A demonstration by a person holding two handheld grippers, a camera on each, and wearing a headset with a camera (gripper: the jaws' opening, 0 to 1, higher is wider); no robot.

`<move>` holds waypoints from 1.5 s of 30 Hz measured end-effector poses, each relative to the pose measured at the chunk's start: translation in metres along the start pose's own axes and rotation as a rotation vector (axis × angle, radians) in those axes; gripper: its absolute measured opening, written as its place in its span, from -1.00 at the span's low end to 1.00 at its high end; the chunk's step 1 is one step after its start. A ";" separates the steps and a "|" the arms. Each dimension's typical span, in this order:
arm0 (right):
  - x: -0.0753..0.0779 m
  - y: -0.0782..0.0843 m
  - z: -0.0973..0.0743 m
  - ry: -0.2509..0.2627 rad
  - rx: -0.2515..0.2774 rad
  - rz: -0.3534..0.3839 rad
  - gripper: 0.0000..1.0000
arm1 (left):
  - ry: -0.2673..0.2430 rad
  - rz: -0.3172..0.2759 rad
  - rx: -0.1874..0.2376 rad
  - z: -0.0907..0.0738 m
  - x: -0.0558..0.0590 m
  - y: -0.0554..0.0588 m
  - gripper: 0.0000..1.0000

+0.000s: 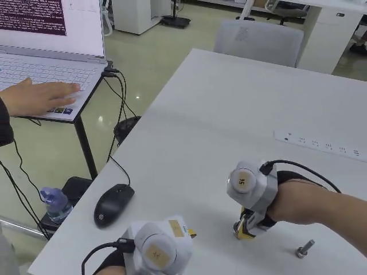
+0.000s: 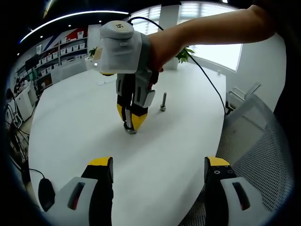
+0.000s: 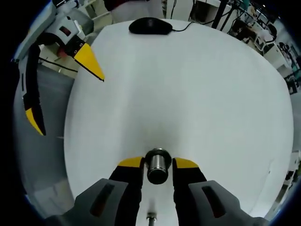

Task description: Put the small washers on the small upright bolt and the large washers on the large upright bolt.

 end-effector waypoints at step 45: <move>-0.069 0.127 -0.131 0.279 0.720 0.462 0.00 | -0.045 -0.038 0.051 -0.016 0.009 -0.017 0.63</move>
Point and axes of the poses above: the centre of the closed fingertips' face, and the gripper's own axes: z roughly forward along the fingers, x roughly to its right, y roughly out of its underside, the point moved 7 cm from there along -z, roughly backward along the fingers, and after that the axes turned 3 degrees about -y, right-handed, at the moved point
